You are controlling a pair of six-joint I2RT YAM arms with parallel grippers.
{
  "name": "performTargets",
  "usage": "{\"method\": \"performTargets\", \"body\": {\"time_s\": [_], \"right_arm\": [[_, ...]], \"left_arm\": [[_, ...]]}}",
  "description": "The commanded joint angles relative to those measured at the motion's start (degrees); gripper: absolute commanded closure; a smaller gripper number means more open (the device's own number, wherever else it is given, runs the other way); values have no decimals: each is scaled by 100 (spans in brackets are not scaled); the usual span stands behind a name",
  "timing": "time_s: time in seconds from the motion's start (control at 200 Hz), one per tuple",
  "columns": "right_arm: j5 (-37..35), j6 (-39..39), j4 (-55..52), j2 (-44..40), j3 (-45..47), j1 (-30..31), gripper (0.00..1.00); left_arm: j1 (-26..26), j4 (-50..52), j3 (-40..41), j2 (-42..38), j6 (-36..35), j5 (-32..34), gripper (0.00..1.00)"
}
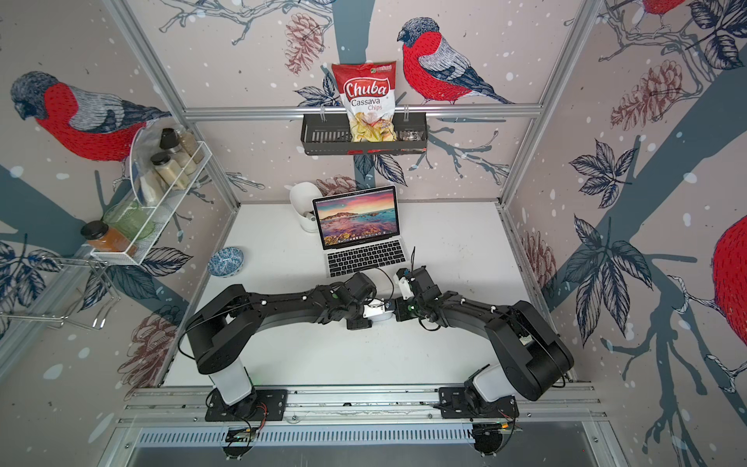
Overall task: Remove the wireless mouse receiver from the laptop
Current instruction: Insert the USB plug into the mouse.
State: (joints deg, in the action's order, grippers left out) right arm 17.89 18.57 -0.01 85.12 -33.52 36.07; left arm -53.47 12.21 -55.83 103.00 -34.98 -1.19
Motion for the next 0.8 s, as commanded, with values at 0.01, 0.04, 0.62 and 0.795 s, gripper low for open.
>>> {"method": "performTargets", "body": {"time_s": [0.01,0.04,0.62,0.795], "right_arm": [[23,-72,-307,154,33,204,88],[38,-73,-315,147,30,206,88],[1241,-99,-129,-1955,779,-1114,92],[1651,-126,63,-1787,859,-1160,100]], "left_arm": [[-56,696,128,343,-457,-8,51],[-56,700,125,350,-457,-13,51],[-43,502,214,158,-453,-163,52],[-31,505,187,220,-440,-222,52]]}}
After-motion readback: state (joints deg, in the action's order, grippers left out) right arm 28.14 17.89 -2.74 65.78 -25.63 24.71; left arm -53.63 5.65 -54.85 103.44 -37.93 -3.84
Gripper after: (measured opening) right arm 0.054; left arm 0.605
